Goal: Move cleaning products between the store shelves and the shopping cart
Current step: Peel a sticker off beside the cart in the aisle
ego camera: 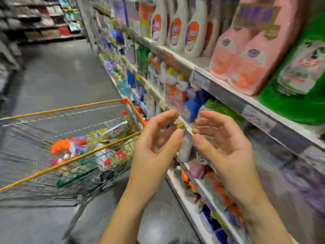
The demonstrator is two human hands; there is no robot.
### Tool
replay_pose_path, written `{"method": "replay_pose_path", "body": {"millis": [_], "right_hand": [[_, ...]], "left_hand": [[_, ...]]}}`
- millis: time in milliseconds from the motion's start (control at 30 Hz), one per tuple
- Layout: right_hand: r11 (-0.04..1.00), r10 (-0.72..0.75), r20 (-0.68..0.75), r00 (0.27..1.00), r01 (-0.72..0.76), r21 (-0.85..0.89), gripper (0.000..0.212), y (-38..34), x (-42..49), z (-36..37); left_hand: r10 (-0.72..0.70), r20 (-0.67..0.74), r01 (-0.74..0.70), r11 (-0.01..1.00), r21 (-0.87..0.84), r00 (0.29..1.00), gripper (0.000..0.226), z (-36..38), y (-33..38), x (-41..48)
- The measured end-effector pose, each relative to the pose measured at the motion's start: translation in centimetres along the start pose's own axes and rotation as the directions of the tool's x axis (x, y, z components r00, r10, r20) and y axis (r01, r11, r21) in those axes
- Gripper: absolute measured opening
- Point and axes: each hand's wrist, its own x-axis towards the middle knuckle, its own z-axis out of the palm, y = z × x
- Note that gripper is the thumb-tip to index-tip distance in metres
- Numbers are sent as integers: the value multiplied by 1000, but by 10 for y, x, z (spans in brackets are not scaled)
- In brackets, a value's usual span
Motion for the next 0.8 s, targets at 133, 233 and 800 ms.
{"method": "replay_pose_path", "body": {"millis": [133,233,800], "right_hand": [[998,62,90,994,-63,11,39,48,47,81],[996,90,140,986,-92,5,40,79,79,132],[895,447,363,818,-408,-182,39,272,226,252]], "left_hand": [[-13,-157,24,998,65,988,32,-98,-17,35],[-11,-237,42,991,124,971,32,-161,-28,61],[-283,-544,423,894,149,790,42,-325,-171,162]]}}
